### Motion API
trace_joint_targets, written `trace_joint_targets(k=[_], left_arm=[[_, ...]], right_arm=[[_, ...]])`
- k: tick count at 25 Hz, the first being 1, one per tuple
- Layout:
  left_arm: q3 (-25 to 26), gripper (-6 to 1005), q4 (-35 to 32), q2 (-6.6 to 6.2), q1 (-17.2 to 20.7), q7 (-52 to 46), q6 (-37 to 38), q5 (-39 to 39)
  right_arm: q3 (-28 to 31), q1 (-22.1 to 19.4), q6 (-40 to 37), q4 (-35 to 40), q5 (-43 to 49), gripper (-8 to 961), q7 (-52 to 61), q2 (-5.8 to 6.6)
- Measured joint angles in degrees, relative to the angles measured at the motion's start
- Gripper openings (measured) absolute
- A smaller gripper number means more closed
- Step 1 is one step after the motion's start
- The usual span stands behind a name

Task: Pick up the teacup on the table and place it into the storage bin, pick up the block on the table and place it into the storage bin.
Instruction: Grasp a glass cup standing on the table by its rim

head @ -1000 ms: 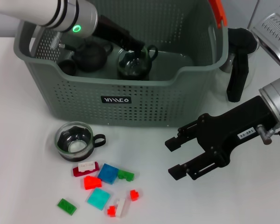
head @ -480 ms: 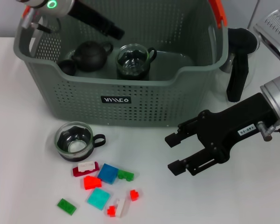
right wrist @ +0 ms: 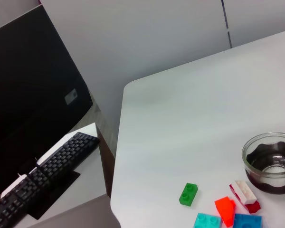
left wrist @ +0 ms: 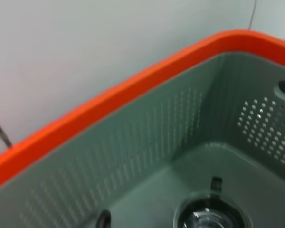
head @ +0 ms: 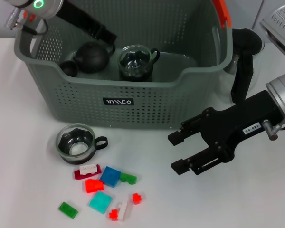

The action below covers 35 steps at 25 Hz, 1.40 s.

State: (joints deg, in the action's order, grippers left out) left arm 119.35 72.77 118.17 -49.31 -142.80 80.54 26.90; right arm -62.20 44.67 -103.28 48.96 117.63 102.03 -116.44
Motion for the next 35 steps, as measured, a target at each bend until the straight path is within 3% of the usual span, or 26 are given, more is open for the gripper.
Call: trace_joint_targets(k=[7,12,17,22,29,35], left_arm=[[3.0,622,6.7,0.19,0.9,0.3,9.1,0.5],[6.5,625,14.9,0.31,2.4,0.6,20.5,1.3],[11.2,623,21.8,0.95,5.4,1.3,30.9,4.6],[14.2,621,24.8,1.92,10.3,1.7,35.2,5.2],[14.8,617,20.1,1.95,16.1,3.2,33.8,4.1],[15.7,614,8.7,0.08,16.6,3.4,27.6,3.6]], right_arm=[[0.3,0.1,0.0,0.0,0.0,765,0.0,0.46],[1.7,0.2,-0.2,0.0,0.0,764,0.0,0.74],[2.9,0.0,-0.1,0.0,0.1,765,-0.7,0.87],[3.0,-0.1,0.5,-0.4,0.1,765,-1.4,0.9],[3.0,-0.1,1.8,-0.6,-0.2,764,-1.6,0.81],[2.9,0.4,2.4,-1.1,-0.2,765,-1.6,0.4]])
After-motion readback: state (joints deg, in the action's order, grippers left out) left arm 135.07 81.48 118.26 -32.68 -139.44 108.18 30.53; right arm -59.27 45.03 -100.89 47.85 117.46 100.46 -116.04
